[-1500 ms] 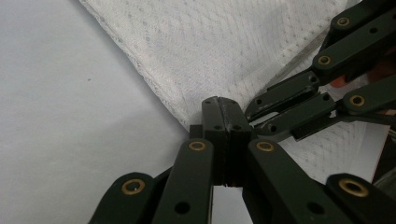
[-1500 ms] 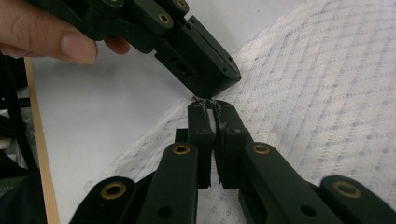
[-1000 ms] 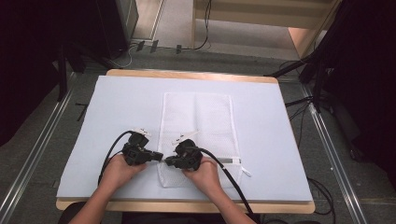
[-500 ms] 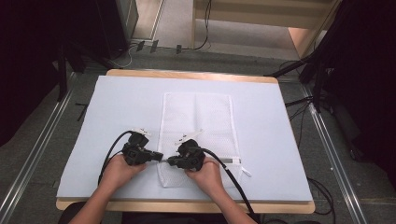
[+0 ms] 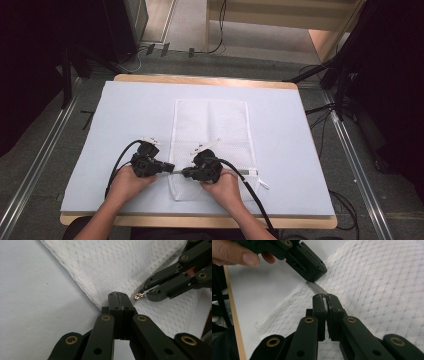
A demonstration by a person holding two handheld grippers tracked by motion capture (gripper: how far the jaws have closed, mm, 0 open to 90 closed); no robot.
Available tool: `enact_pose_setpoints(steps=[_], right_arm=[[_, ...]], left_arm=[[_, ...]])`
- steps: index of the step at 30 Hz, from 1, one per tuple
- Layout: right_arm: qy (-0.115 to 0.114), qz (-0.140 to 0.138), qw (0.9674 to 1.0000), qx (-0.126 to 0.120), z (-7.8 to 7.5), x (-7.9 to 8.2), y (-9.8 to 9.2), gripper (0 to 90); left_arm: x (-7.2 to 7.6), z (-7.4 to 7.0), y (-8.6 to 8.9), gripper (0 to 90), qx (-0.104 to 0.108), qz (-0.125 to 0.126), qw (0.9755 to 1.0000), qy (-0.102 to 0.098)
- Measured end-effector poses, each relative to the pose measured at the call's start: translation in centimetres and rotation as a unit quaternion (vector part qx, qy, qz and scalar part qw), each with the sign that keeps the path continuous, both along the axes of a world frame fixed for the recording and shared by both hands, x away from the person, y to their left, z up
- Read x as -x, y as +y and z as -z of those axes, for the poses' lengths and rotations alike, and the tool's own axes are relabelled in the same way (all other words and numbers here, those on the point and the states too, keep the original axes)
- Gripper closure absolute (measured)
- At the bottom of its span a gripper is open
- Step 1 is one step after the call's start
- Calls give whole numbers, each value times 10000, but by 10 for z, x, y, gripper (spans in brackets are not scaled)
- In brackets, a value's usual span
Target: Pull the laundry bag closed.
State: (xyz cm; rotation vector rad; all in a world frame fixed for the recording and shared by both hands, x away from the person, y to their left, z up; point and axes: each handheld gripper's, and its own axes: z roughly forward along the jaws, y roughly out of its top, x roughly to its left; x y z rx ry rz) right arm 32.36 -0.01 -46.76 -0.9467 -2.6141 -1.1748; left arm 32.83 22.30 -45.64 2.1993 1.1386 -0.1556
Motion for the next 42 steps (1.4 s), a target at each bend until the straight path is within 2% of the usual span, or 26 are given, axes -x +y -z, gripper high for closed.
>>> enact_pose_setpoints(steps=[13, 21, 32, 42], right_arm=[[30, 82, 10000, -13, -1, -1, -10, 886], [5, 69, 10000, 60, -2, 1, -12, 886], [70, 173, 9998, -49, 0, -1, -25, 887], [54, 165, 9998, -32, -1, 0, -26, 887]], left_arm=[[0, 0, 0, 900, 4, 6, 10000, 19], [0, 0, 0, 900, 6, 10, 10000, 10], [0, 0, 0, 900, 9, 14, 10000, 12], [-1, 0, 1, 900, 25, 17, 10000, 14]])
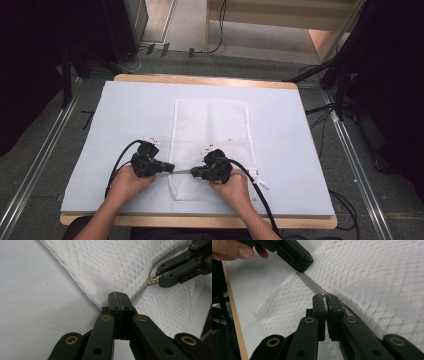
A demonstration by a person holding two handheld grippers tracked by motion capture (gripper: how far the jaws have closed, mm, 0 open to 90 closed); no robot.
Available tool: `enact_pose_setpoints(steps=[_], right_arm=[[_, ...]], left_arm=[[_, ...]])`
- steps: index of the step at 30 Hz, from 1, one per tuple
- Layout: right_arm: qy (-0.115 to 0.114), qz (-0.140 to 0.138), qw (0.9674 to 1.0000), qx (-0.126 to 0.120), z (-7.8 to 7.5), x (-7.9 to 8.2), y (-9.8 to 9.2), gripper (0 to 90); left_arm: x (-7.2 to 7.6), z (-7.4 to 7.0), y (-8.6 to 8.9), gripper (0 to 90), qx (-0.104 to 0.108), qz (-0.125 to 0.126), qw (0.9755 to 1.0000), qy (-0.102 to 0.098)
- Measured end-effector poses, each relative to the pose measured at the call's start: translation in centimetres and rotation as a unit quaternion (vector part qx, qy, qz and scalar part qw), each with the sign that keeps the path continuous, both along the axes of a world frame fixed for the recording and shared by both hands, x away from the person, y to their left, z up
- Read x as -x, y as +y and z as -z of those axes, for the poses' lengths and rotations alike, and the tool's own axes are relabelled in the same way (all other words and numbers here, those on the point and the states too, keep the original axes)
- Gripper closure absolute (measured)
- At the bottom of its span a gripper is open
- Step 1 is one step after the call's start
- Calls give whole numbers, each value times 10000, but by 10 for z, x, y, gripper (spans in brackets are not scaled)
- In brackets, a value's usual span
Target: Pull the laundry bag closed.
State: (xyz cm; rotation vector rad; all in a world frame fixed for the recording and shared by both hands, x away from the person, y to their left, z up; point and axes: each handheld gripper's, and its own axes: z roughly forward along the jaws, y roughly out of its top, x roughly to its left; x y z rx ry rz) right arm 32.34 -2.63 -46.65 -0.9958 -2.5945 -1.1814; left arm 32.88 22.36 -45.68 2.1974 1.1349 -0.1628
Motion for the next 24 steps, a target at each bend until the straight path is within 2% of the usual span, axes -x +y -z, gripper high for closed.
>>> enact_pose_setpoints(steps=[7, 16, 24], right_arm=[[-17, 5, 10000, 52, 0, 0, -1, 887], [51, 188, 9998, 38, -1, -2, -19, 887], [38, 186, 9998, 13, -3, 0, -24, 887]], left_arm=[[0, 0, 0, 900, -23, 1, 10000, -7], [0, 0, 0, 900, -1, 5, 10000, 2], [0, 0, 0, 900, -14, -3, 10000, -4]])
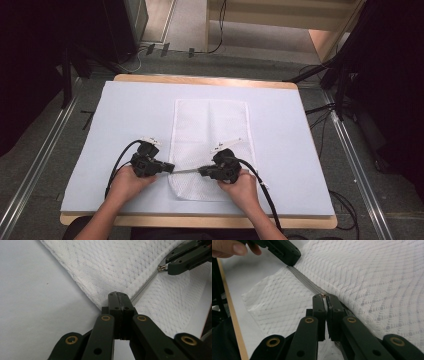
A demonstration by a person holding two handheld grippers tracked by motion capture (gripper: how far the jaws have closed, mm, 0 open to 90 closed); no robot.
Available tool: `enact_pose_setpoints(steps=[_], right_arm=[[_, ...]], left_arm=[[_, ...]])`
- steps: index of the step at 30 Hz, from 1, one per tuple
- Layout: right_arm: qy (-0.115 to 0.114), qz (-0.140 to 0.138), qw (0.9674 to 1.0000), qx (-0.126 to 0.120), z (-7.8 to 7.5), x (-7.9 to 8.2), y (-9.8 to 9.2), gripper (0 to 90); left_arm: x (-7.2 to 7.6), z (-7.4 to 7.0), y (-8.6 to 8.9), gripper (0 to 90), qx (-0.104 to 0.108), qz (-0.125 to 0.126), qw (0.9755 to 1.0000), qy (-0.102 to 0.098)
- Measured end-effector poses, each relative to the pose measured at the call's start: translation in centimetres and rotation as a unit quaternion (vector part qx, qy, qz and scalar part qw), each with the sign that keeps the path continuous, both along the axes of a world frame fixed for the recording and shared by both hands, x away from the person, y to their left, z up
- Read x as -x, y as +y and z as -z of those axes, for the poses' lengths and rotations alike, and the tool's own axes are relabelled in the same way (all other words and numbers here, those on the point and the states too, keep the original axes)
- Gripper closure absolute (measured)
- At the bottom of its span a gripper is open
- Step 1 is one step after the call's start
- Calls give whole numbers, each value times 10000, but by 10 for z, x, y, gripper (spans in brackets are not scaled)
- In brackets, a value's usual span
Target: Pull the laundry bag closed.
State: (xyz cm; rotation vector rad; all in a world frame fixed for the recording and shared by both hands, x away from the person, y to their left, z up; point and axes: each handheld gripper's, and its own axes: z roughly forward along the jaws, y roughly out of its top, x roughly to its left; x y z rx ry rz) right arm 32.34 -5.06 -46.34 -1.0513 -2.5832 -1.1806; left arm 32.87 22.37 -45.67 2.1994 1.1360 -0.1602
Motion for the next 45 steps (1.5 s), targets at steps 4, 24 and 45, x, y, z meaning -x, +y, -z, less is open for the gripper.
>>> enact_pose_setpoints(steps=[4, 24, 45], right_arm=[[18, 49, 10000, -5, -1, -1, -6, 887], [80, 157, 9998, -9, 2, 2, -19, 887], [82, 225, 9997, -24, 1, 4, -33, 887]], left_arm=[[0, 0, 0, 900, -2, 3, 10000, -5], [1, 0, 0, 900, 0, 5, 10000, -29], [1, 0, 0, 900, 3, 4, 10000, -31]])
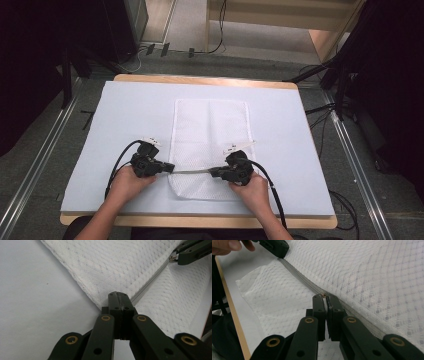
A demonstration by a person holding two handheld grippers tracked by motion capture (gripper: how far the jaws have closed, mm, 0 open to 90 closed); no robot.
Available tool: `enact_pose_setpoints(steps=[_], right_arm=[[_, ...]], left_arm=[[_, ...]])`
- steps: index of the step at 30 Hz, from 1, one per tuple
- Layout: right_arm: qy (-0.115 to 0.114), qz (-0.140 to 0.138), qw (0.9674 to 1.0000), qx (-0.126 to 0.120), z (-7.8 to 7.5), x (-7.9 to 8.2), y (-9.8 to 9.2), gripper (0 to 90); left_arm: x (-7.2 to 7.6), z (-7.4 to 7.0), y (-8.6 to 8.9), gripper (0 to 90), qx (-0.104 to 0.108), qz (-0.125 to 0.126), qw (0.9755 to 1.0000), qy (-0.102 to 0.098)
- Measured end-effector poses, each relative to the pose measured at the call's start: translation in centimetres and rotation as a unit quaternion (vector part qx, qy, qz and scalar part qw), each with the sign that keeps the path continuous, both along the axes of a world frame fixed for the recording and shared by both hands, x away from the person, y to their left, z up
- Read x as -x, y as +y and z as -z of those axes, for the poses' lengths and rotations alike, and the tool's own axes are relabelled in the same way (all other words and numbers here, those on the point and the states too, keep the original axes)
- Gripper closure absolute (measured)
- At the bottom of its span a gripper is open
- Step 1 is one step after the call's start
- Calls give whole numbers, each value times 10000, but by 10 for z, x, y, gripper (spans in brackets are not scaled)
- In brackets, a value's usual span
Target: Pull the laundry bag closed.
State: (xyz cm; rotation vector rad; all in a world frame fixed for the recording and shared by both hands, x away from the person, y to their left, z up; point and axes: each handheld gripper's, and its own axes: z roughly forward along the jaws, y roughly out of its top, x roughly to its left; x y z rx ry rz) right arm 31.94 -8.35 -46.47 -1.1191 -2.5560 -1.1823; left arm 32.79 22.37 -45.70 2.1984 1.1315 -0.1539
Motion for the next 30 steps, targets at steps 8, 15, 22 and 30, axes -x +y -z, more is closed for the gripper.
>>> enact_pose_setpoints(steps=[8, 15, 22, 30], right_arm=[[-10, 44, 10000, 28, -1, 1, -3, 887], [1, 55, 10000, -36, -1, 1, -8, 887], [-24, 97, 9999, 12, 0, 2, -12, 887], [17, 238, 9997, -6, 0, 2, -23, 887]], left_arm=[[0, 0, 0, 900, 23, -7, 10000, 6], [0, 0, 0, 900, 21, 6, 10000, 2], [0, 0, 0, 900, 20, 26, 10000, -34], [0, 0, 0, 900, 9, 30, 10000, -36]])
